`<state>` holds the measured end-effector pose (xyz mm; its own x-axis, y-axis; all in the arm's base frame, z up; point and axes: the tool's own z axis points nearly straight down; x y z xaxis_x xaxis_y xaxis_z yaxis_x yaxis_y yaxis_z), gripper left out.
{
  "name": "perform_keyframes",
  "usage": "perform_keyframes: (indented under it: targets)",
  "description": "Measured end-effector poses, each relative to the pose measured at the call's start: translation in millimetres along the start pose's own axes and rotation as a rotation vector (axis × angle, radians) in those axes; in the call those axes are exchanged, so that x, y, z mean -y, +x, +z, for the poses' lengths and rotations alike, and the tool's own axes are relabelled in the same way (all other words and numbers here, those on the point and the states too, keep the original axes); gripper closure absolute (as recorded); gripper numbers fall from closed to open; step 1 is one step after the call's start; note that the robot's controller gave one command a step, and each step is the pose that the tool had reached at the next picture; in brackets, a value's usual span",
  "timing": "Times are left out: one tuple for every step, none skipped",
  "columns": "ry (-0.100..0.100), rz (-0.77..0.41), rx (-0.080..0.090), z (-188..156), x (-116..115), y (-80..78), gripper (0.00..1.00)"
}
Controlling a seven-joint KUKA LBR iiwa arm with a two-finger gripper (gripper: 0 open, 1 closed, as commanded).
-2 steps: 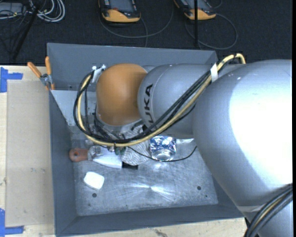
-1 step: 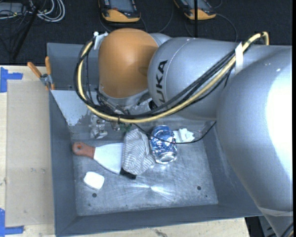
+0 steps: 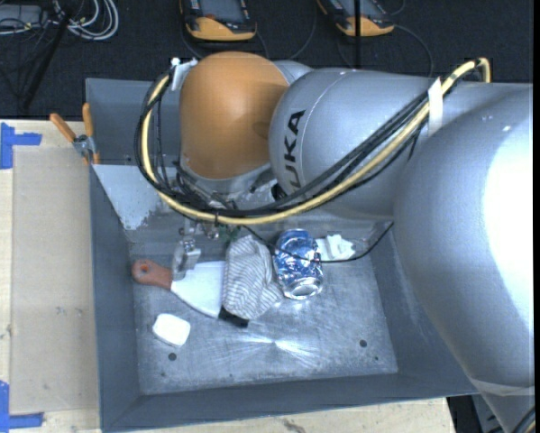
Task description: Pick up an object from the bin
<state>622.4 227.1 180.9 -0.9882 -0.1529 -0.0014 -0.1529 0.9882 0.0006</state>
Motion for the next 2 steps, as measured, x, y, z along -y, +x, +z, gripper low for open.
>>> perform_keyframes:
  targets:
    - [0.000,0.001,0.000,0,0,0.0,0.00]
    - [0.000,-0.064,0.005,44,-4,3.7,0.00]
